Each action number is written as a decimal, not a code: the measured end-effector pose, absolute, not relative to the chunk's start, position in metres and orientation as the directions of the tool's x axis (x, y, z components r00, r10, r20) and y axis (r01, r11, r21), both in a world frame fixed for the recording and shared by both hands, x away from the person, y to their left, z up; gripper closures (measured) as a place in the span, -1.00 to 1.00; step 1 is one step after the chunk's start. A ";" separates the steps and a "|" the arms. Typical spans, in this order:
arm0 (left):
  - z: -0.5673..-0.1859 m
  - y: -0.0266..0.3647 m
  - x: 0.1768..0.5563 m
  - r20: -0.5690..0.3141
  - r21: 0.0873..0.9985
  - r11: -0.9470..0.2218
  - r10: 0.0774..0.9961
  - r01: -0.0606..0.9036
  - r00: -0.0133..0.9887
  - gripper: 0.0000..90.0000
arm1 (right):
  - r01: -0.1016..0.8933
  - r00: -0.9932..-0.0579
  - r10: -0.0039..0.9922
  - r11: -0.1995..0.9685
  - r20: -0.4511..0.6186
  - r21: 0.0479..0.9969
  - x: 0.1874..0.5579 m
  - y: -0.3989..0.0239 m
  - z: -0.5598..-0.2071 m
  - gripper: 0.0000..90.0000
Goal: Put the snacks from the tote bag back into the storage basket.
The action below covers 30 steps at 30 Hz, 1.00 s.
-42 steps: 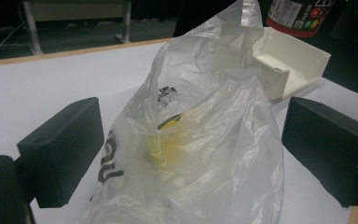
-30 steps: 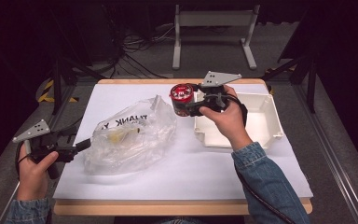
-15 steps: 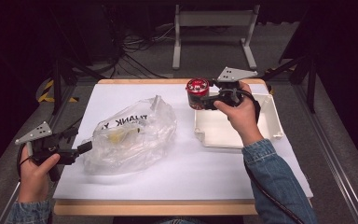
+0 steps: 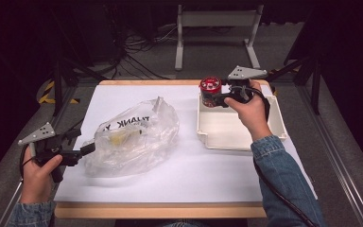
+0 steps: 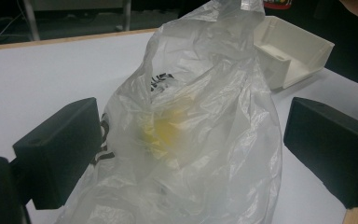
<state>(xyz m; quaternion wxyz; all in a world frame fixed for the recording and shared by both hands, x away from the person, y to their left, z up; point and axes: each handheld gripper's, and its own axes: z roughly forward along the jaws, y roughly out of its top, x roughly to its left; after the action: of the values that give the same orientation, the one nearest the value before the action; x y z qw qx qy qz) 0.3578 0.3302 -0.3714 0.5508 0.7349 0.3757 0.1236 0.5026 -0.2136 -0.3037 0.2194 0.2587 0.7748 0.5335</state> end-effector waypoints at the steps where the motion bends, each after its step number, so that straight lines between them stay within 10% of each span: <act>1: -0.372 0.330 0.358 -0.231 0.903 -0.112 0.687 0.415 0.689 -0.89 | 0.171 -0.764 0.642 0.300 -0.066 0.938 0.505 -0.215 -0.305 -0.44; 30: -0.373 0.328 0.362 -0.235 0.897 -0.121 0.683 0.425 0.692 -0.89 | 0.252 -0.702 0.708 0.343 -0.073 0.905 0.533 -0.228 -0.375 -0.44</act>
<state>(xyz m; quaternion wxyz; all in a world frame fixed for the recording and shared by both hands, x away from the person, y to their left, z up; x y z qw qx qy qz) 0.3619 0.3279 -0.3730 0.5469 0.7394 0.3746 0.1178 0.5330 -0.2278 -0.3750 0.2354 0.3057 0.7849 0.4848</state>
